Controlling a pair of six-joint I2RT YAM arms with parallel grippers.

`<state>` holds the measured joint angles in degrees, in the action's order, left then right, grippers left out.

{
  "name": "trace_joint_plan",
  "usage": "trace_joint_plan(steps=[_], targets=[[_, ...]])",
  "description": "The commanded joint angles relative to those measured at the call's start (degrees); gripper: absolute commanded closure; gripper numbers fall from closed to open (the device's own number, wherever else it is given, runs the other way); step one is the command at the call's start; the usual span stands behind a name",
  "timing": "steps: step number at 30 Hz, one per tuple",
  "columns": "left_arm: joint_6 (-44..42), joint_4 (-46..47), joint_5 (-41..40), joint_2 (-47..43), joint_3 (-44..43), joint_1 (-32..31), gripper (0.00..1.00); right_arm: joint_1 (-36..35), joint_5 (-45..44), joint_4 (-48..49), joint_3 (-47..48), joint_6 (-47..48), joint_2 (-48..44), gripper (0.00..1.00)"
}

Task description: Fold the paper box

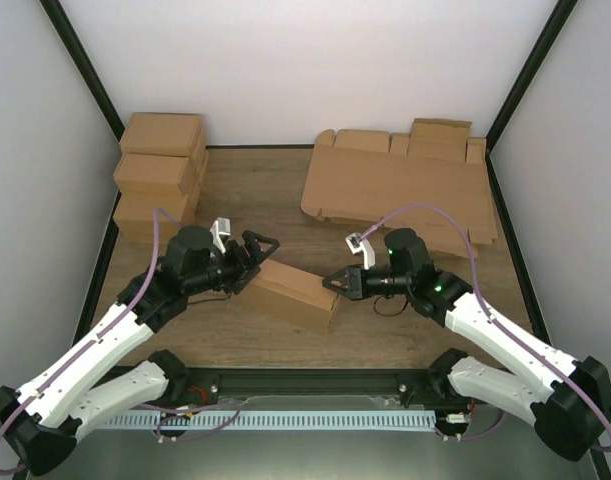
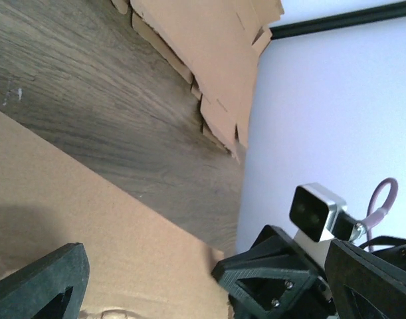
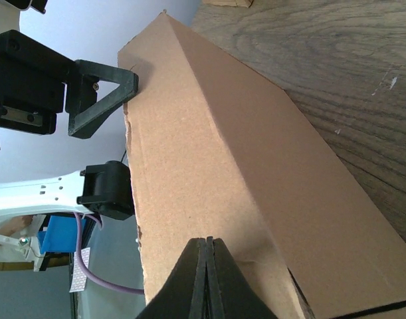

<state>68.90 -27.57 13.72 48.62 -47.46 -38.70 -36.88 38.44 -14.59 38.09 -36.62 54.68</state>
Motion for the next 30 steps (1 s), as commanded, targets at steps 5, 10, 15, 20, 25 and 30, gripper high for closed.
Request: trace_joint_plan(steps=[5, 10, 15, 20, 25, 30], targets=[[11.1, 4.0, -1.2, 0.4, 2.1, -0.6, 0.0, 0.1, -1.5, -4.6, 1.1, 1.9, 0.1, 0.99], [13.1, 4.6, -1.6, 1.2, 1.6, -0.7, 0.0, 0.1, -1.2, -4.6, 1.1, 2.1, 0.3, 0.99], [14.0, 5.8, -1.5, 3.0, 1.5, -1.5, 0.02, 0.1, -1.2, -4.5, 1.1, 2.2, 0.4, 0.99], [14.6, 7.4, -2.7, 5.3, 1.1, -3.3, 0.02, 0.1, -0.9, -4.3, 1.1, 2.2, 0.5, 0.99], [15.7, 3.7, -7.5, 6.6, -0.7, -5.0, 0.04, 0.1, -1.1, -4.4, 1.1, 2.4, 0.5, 0.99], [18.7, 0.3, -10.3, 7.8, -1.1, -6.0, 0.06, 0.1, -1.1, -4.4, 1.0, 2.5, 0.7, 0.99]])
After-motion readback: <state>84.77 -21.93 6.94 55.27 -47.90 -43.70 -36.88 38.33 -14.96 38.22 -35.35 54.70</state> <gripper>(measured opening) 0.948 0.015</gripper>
